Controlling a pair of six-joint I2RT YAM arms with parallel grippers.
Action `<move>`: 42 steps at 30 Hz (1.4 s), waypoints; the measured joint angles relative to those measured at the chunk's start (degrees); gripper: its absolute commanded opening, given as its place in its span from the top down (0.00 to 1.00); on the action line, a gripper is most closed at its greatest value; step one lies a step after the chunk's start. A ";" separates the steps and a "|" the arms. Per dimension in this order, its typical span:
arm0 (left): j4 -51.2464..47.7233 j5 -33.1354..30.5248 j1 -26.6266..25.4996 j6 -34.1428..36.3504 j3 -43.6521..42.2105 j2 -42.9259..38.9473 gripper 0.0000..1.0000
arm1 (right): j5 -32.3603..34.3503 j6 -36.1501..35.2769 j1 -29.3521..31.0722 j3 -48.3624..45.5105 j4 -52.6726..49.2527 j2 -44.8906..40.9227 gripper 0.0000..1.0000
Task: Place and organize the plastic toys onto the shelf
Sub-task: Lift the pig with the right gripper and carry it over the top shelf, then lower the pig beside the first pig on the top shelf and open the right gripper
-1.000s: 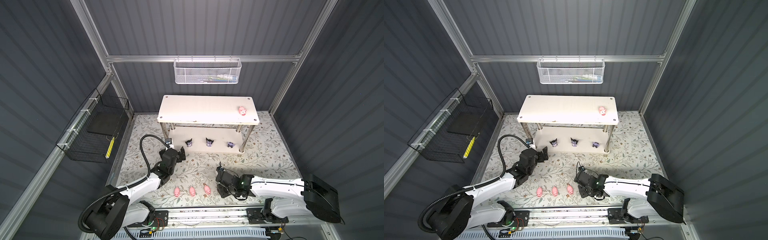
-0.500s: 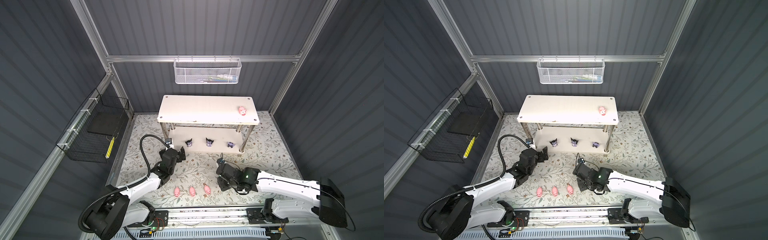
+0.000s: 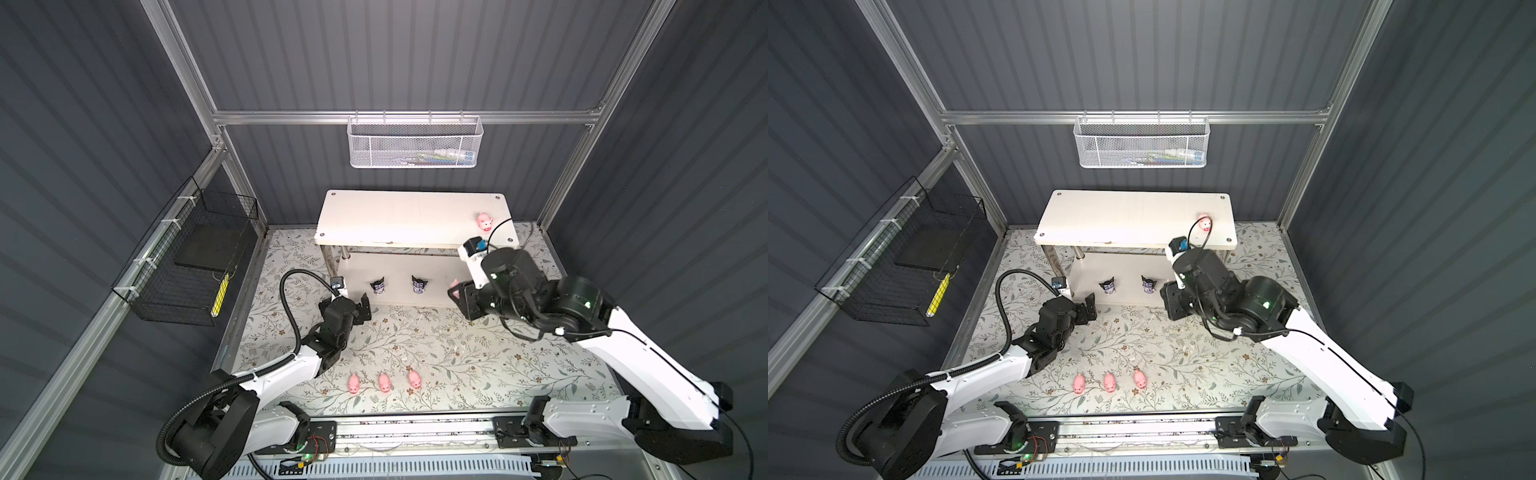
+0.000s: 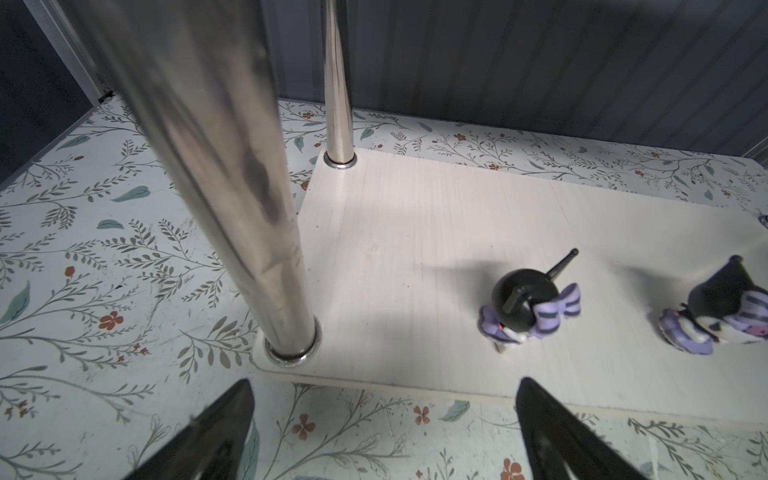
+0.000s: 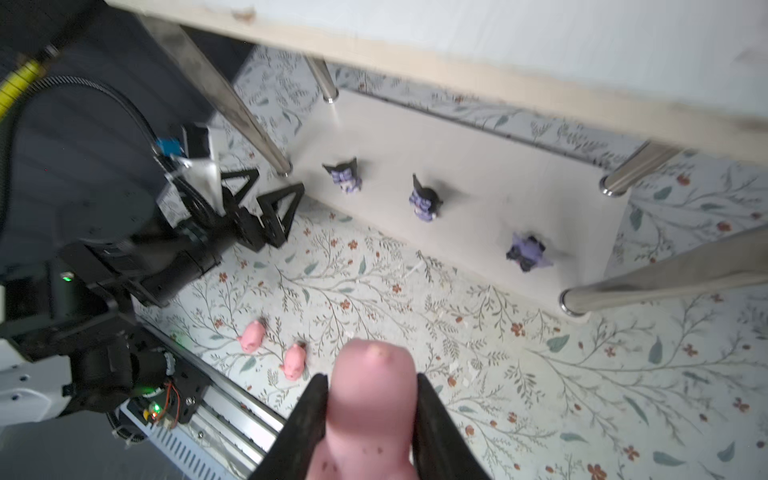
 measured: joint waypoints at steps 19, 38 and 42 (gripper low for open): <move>-0.02 2.75 0.63 -0.04 2.51 4.81 0.01 | -2.43 -13.46 -18.14 32.79 -2.21 26.29 0.64; -0.22 3.43 0.85 -0.04 2.67 5.49 0.01 | -4.50 -15.23 -23.02 35.91 -4.57 32.35 0.63; -0.24 3.67 0.85 -0.04 3.04 6.23 0.01 | -4.92 -15.02 -23.19 35.89 -4.68 32.35 0.61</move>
